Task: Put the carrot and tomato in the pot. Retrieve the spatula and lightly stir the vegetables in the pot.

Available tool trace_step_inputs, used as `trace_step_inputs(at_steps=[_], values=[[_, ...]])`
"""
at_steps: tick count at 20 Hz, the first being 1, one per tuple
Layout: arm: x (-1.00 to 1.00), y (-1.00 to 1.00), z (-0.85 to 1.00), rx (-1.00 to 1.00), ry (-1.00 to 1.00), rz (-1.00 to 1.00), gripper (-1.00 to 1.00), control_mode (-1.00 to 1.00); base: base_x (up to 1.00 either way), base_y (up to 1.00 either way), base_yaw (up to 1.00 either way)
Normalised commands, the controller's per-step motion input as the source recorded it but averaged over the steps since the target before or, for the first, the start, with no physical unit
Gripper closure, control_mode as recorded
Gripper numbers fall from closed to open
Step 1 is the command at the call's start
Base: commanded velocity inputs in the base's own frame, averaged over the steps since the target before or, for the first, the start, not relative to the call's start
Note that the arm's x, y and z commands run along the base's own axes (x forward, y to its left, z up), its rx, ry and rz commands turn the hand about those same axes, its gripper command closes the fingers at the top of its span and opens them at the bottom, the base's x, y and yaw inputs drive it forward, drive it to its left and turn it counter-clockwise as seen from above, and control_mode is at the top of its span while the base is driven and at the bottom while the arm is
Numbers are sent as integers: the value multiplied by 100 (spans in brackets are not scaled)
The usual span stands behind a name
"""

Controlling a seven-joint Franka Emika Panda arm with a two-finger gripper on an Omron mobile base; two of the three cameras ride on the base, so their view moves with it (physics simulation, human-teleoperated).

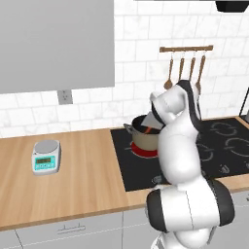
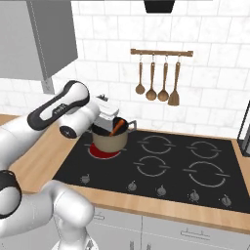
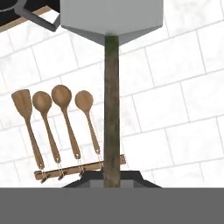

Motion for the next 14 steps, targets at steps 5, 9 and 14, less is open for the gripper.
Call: trace_step_inputs(at_steps=[5, 9, 14], values=[[10, -21, -29, 19, 0, -22, 100, -100, 0, 0, 0], [24, -8, -34, 14, 0, -13, 100, -100, 0, 0, 0], [29, 0, -24, 5, 0, -1, 100, -100, 0, 0, 0]])
